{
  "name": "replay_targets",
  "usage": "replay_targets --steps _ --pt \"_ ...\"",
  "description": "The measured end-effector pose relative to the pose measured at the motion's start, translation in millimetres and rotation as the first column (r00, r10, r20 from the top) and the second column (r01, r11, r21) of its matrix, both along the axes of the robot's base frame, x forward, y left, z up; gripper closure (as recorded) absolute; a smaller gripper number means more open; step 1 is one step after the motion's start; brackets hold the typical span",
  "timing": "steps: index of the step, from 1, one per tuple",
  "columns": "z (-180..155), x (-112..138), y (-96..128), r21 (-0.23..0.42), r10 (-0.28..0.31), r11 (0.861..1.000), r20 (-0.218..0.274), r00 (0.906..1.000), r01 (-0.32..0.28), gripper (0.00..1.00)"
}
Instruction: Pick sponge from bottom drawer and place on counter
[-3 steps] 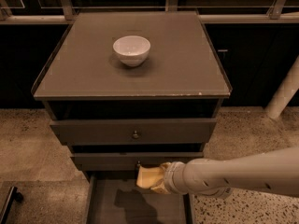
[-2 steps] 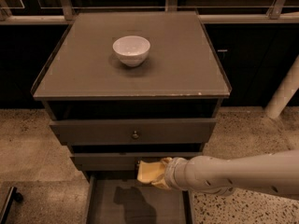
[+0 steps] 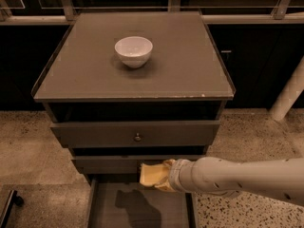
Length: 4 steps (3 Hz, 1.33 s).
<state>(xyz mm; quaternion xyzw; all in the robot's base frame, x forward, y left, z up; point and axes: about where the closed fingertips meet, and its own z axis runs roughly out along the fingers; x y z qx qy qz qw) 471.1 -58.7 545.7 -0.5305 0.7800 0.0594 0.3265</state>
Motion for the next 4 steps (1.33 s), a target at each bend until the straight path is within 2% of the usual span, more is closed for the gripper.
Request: replay_targets --steps 1,2,3,4 --pt "37 8 1 0.022 0.104 0.994 0.068 0.9923 -0.106 1.00" --pt "79 16 -20 0.014 0.185 0.982 0.123 0.9749 -0.189 1.00" --pt "115 15 -29 -0.015 0.249 0.968 0.129 0.9598 -0.249 1.00" --pt "163 14 -25 -0.064 0.306 0.952 0.153 0.9395 -0.300 1.00"
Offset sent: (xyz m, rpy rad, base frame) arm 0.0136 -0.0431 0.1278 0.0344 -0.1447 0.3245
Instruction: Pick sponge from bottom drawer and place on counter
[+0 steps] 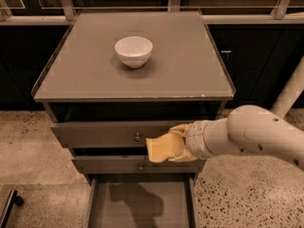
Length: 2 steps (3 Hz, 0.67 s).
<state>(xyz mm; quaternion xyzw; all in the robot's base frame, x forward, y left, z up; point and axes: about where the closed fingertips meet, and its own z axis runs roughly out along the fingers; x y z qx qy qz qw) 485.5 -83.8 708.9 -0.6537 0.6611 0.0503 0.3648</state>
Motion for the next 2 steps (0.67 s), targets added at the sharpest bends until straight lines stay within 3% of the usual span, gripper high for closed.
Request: replay_targets --steps 2 --pt "95 5 15 -0.105 0.065 0.993 0.057 0.9962 -0.059 1.00"
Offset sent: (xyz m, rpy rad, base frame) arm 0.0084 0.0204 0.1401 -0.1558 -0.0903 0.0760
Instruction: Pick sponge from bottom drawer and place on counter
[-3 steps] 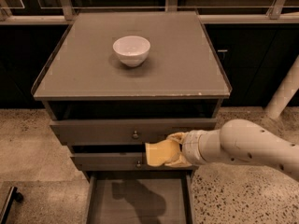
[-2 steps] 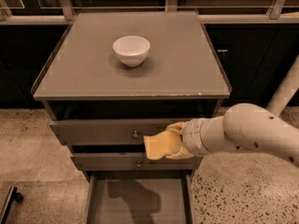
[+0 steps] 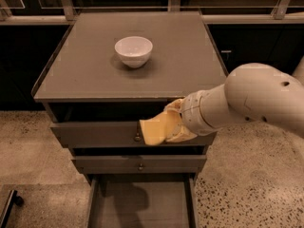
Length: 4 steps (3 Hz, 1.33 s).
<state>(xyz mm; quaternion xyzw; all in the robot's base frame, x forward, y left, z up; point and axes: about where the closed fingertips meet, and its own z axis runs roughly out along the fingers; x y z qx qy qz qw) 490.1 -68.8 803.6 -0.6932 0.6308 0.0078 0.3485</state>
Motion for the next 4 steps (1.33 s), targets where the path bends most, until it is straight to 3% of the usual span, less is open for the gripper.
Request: replay_targets --steps 2,3,4 --pt "13 4 -3 -0.026 0.012 1.000 0.015 0.9998 -0.012 1.00" --pt "33 22 -17 -0.081 0.021 0.997 0.028 0.9994 -0.019 1.00" --pt "52 43 -45 -0.120 -0.001 0.993 0.029 0.9996 0.005 1.00"
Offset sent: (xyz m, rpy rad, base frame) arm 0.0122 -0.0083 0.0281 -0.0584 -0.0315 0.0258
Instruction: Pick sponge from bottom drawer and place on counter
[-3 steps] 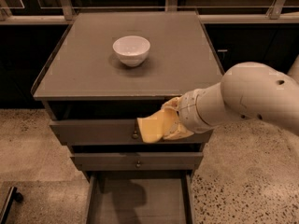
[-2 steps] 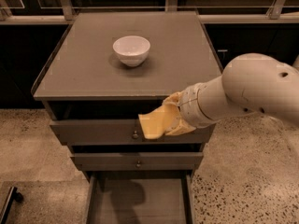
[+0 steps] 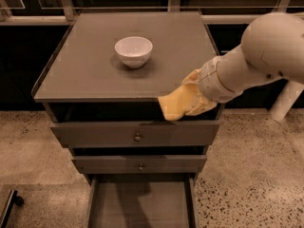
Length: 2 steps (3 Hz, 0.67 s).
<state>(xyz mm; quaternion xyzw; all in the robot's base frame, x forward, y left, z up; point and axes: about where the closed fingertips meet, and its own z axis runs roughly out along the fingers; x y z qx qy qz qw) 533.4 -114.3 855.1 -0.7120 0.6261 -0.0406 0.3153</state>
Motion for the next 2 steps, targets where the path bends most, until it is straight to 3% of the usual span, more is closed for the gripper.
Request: replay_targets --steps 2 --pt "23 40 -46 -0.035 -0.075 0.997 0.023 0.9969 0.076 1.00"
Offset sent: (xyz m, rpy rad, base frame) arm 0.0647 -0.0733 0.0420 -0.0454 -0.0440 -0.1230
